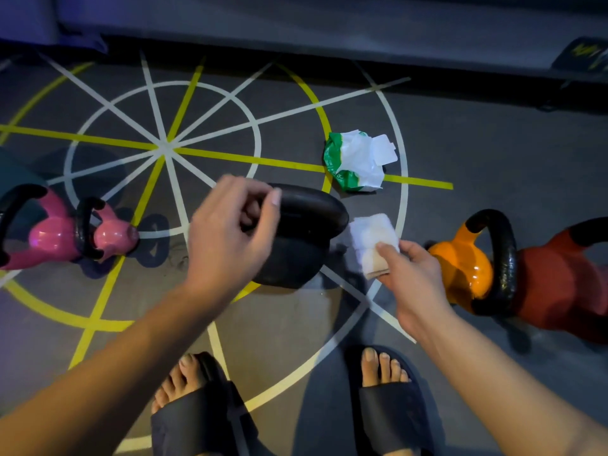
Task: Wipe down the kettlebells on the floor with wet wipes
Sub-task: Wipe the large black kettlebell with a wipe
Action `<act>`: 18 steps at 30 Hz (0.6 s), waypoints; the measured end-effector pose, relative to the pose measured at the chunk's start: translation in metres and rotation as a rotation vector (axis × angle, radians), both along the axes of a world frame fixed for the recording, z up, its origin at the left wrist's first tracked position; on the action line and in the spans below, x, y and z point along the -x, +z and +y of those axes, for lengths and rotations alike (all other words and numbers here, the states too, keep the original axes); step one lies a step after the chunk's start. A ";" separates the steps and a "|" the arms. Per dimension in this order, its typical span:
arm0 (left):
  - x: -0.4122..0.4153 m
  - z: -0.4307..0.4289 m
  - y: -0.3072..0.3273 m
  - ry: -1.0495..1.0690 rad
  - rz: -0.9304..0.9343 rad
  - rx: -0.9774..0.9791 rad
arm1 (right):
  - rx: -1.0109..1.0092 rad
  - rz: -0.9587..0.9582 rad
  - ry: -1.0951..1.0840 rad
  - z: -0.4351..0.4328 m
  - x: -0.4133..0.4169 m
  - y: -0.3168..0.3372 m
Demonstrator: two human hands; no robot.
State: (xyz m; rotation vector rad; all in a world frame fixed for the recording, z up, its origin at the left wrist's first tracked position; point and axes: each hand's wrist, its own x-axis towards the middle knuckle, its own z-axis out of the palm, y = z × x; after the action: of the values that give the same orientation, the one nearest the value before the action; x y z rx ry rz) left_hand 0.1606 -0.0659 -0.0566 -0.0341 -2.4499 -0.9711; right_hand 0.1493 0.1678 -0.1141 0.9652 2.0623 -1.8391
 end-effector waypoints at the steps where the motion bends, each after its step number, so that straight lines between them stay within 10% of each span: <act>1: 0.007 -0.008 0.001 0.018 0.062 0.061 | 0.000 -0.009 -0.038 -0.004 0.002 -0.004; 11: 0.059 -0.021 -0.020 -0.053 -0.167 0.356 | 0.314 0.017 0.068 -0.060 0.013 -0.020; 18: 0.059 -0.015 -0.029 0.094 -0.075 0.562 | -0.143 0.314 0.338 -0.061 -0.004 0.013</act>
State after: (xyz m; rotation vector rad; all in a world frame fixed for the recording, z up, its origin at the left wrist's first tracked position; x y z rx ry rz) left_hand 0.1018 -0.0809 -0.0860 -0.0729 -2.6883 -0.2250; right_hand 0.1537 0.1069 -0.1008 0.3340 2.3856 -1.7681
